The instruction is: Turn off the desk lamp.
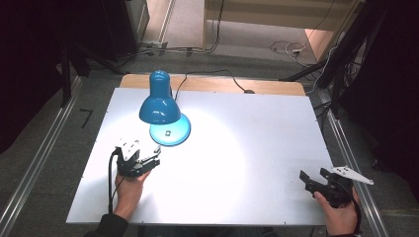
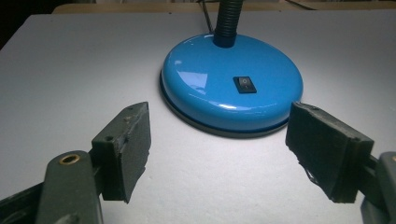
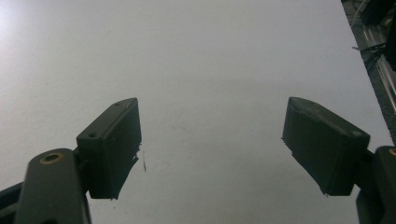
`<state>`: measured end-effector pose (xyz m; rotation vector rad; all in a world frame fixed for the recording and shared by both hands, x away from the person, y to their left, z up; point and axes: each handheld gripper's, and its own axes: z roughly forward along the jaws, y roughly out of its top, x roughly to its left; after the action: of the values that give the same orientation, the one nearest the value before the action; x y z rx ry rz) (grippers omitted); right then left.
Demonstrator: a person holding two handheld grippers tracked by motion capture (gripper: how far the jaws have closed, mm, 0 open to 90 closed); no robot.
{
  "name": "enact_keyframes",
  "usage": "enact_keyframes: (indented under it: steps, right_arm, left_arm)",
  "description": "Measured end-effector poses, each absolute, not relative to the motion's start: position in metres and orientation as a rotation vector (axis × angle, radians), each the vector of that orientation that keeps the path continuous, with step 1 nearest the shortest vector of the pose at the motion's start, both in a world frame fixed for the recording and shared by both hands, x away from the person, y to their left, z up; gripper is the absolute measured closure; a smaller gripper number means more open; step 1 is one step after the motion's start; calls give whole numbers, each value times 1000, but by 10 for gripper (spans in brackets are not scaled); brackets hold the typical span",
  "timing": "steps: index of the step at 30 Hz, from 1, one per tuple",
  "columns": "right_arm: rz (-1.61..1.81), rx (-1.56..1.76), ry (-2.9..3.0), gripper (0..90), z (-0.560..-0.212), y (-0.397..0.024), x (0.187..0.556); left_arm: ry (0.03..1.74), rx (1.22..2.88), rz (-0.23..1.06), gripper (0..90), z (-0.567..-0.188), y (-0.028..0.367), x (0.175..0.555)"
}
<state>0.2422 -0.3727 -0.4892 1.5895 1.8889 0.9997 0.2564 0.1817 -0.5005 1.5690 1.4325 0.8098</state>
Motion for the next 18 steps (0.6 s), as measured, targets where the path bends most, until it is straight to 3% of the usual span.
enact_keyframes:
  steps: [18]
  right_arm:
    - [995, 1590, 1893, 184, -490, -372, 242]
  left_arm:
    - [1440, 1558, 806, 238, -502, 178, 267]
